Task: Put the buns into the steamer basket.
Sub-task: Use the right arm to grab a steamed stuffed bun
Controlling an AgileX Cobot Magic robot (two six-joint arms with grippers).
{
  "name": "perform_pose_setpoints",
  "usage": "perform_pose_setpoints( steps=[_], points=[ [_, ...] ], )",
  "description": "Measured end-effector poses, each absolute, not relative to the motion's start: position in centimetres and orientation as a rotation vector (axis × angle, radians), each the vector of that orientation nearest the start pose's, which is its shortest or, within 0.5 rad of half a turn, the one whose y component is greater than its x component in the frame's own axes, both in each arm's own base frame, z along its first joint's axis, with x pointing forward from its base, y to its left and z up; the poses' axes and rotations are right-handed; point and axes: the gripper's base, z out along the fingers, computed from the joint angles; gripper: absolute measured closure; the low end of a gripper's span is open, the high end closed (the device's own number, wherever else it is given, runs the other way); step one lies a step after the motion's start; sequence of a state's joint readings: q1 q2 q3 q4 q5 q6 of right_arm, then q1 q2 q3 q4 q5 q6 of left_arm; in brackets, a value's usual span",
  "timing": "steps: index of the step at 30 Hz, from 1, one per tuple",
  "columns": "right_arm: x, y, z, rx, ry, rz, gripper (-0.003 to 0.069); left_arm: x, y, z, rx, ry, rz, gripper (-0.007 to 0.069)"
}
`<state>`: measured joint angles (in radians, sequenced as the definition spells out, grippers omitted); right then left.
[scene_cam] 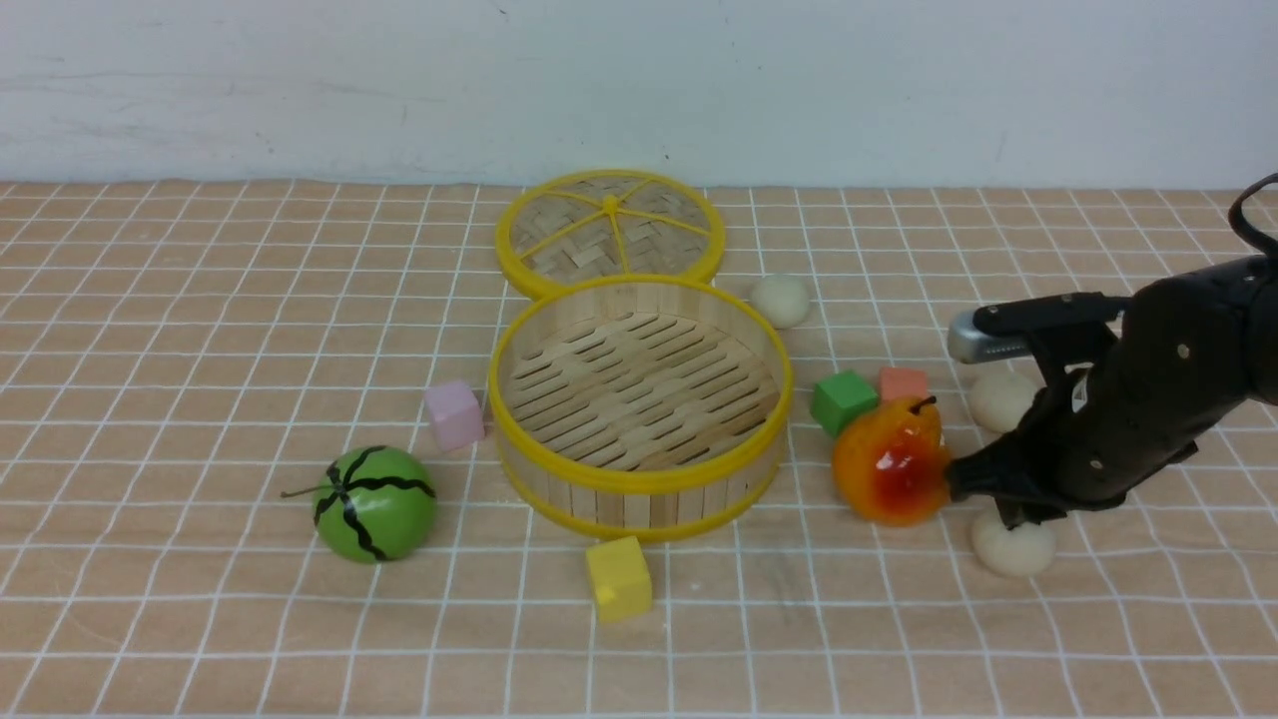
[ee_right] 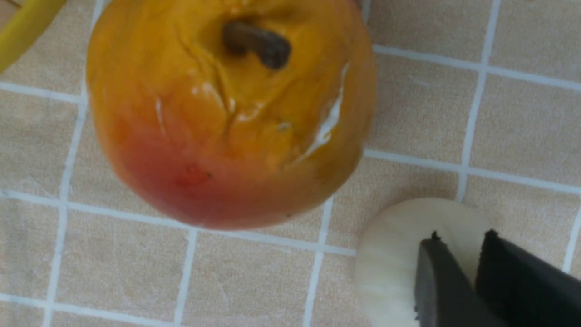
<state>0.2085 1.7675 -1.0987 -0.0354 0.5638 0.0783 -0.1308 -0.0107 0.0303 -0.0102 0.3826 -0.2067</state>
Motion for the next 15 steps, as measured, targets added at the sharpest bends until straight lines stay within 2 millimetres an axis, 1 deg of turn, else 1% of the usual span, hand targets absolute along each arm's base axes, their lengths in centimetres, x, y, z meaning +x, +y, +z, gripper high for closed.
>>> perform_pose_setpoints(
  steps=[4, 5, 9, 12, 15],
  points=[
    [34.5, 7.1, 19.0, -0.212, 2.712, 0.049, 0.0658, 5.2, -0.7, 16.9, -0.078, 1.891, -0.241, 0.0386],
    [34.4, 7.1, 19.0, -0.212, 2.713, 0.049, 0.0670, 5.2, -0.7, 16.9, -0.078, 1.891, -0.241, 0.0386],
    [34.3, 7.1, 19.0, -0.213, 2.726, 0.046, 0.0679, 5.2, -0.7, 16.9, -0.078, 1.891, -0.241, 0.0386],
    [34.1, 7.0, 19.5, -0.212, 2.718, 0.047, 0.0679, 5.2, -0.7, 16.9, -0.078, 1.891, -0.241, 0.0386],
    [33.9, 7.0, 20.6, -0.198, 2.694, 0.063, 0.0679, 5.2, -0.7, 16.9, -0.078, 1.891, -0.241, 0.0386]
  ],
)
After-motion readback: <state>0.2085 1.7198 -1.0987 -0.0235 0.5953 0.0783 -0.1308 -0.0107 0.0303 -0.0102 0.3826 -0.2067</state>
